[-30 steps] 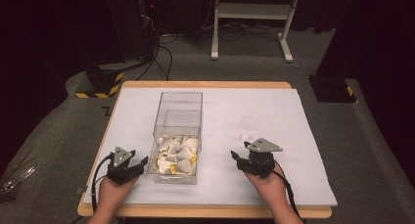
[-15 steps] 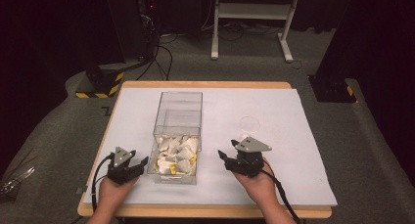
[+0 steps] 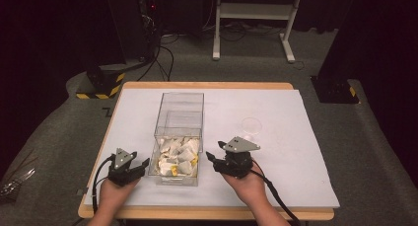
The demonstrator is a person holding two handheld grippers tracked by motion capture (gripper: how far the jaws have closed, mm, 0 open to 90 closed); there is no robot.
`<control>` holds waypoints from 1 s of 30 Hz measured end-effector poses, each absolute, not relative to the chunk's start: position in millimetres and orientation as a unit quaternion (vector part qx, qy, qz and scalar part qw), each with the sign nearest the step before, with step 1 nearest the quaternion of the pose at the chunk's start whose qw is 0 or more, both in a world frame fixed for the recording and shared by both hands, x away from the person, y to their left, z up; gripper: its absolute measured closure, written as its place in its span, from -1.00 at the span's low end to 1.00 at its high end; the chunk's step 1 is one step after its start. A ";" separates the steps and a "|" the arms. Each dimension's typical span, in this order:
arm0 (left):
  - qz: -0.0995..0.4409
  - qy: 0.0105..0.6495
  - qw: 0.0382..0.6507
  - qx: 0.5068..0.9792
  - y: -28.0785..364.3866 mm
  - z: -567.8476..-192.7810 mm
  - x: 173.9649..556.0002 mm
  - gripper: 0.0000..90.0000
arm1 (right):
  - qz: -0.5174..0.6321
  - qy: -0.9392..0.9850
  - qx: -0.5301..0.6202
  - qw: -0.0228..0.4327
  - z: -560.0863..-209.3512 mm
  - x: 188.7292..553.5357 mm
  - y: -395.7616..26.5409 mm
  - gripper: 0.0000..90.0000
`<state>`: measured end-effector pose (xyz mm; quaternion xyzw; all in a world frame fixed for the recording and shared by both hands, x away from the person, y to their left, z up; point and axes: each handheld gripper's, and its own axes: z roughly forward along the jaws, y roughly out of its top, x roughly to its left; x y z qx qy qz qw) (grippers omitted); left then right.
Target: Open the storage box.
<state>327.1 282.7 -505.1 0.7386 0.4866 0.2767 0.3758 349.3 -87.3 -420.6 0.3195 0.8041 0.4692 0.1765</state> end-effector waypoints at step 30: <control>0.275 0.484 0.379 0.739 282.7 -505.1 326.7 -0.06 | 0.462 0.834 0.266 0.142 -415.8 341.9 -26.5 -0.01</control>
